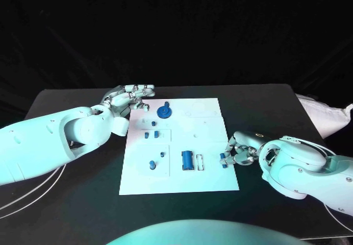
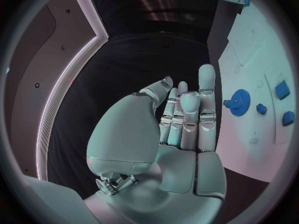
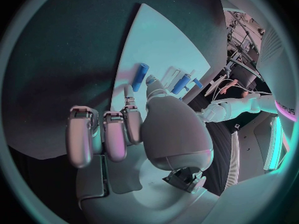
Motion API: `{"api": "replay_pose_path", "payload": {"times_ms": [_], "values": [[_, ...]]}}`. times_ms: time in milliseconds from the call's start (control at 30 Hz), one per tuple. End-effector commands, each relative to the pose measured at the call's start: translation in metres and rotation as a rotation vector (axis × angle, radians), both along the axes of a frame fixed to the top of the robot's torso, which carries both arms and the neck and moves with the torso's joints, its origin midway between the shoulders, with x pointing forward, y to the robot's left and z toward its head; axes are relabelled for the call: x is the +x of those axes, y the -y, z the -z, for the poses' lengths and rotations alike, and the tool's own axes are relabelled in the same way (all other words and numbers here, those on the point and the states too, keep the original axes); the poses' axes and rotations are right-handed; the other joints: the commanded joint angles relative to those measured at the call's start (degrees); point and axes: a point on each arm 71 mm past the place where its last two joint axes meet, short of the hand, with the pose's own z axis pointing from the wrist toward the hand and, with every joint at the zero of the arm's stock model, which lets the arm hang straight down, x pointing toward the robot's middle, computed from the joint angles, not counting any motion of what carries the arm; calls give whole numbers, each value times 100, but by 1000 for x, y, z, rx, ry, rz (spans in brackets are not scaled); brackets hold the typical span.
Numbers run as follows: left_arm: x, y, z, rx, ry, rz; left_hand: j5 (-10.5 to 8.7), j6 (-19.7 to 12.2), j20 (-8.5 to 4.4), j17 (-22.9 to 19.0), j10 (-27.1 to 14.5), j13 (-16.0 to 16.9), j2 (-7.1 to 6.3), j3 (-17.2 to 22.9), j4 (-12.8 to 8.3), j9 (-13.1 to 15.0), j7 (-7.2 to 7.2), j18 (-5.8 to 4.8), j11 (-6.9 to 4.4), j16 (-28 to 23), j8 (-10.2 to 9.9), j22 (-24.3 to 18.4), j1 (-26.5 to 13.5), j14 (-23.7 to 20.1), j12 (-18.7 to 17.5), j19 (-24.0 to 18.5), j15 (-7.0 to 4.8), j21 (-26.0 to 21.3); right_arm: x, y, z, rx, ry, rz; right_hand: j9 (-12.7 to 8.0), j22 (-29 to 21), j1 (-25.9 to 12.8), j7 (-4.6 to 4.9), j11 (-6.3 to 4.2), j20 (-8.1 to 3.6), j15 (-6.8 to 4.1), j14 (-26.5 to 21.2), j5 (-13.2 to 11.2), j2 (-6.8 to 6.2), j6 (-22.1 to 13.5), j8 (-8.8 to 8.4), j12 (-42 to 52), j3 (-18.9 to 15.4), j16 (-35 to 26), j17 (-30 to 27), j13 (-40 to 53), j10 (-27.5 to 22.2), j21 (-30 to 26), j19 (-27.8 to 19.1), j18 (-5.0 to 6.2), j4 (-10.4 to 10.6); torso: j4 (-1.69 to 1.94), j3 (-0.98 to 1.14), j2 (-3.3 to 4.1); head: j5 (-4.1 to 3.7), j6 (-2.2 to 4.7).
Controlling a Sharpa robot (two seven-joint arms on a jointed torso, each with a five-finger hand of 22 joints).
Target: Assemble the parts on the task board
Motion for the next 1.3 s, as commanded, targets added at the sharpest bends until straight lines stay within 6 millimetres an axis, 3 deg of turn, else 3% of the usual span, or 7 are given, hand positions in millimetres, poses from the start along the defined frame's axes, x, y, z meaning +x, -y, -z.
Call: {"api": "replay_pose_path", "payload": {"times_ms": [33, 467, 600, 700, 933, 1100, 1300], "values": [[-1, 2, -1, -9, 7, 19, 28, -28, -6, -6, -25, -7, -18, 11, -34, -7, -9, 99, 4, -6, -10, -10, 11, -50, 39, -33, 3, -26, -1, -2, 4, -81, 3, -49, 12, 268, 188, -8, -54, -26, -29, 461, -126, 68, 48, -29, -28, 70, -13, 818, 529, 11, 16, 56, -61, -72, 0, 0, 2, 12, -12], [-1, 0, -1, -8, 5, 20, 28, -28, -6, -6, -25, -7, -18, 11, -34, -7, -9, 99, 4, -6, -10, -10, 11, -50, 39, -33, 3, -26, -1, -16, 9, -236, 69, -168, 41, 335, 661, -22, -65, -39, -41, 488, -903, -31, 154, -77, 52, 577, 64, 971, 605, 58, 52, 77, -76, -489, -7, 2, -1, 42, -27], [-1, 0, -1, -7, 5, 20, 28, -24, -5, 1, -26, -6, -14, 12, -36, -4, -9, 99, 4, 4, -3, -10, 5, -47, 51, -34, 4, -28, -1, -18, 10, -258, 74, -184, 43, 335, 638, -18, -66, -37, -36, 489, -956, -44, 171, -83, 56, 614, 67, 979, 610, 62, 51, 76, -76, -496, -4, 0, -5, 25, -25], [-1, 0, -1, -6, 5, 20, 28, -24, -5, 1, -26, -6, -14, 12, -36, -4, -9, 99, 4, 4, -3, -10, 5, -47, 51, -34, 4, -28, -1, -19, 11, -264, 75, -189, 44, 334, 581, -21, -69, -35, -36, 489, -839, -50, 181, -99, 52, 671, 68, 983, 611, 62, 50, 74, -76, -482, -7, 1, -1, 15, -26], [-2, 0, -1, -5, 6, 22, 28, -23, -4, -5, -27, -6, -12, 13, -37, -3, -9, 100, 4, 2, -2, -10, 4, -49, 53, -34, 4, -28, 0, -23, 12, -248, 79, -184, 53, 341, 495, -53, -100, -53, -64, 489, 24, -9, 228, -150, 26, 1047, 66, 986, 608, 58, 53, 79, -75, -463, -5, 5, -2, 16, -33], [-2, 0, -1, -4, 6, 22, 28, -22, -4, -6, -27, -6, -11, 13, -37, -3, -10, 100, 4, 2, -1, -10, 5, -50, 54, -34, 4, -28, 1, -25, 10, -191, 96, -154, 85, 369, 540, -80, -127, -78, -87, 493, 68, 119, 282, -139, 33, 1428, 73, 1003, 616, 77, 72, 96, -81, -538, -4, -1, -6, 0, -39], [-2, 0, -1, -3, 7, 22, 29, -19, -4, -10, -28, -6, -7, 16, -39, -2, -12, 100, 3, 2, 2, -9, 6, -51, 56, -33, 4, -29, -1, -25, 4, -24, 101, -67, 130, 394, 341, -78, -128, -81, -83, 489, 152, 77, 278, -150, 7, 1885, 57, 979, 606, 85, 89, 111, -88, -557, -3, 4, -9, 7, -33]]}}
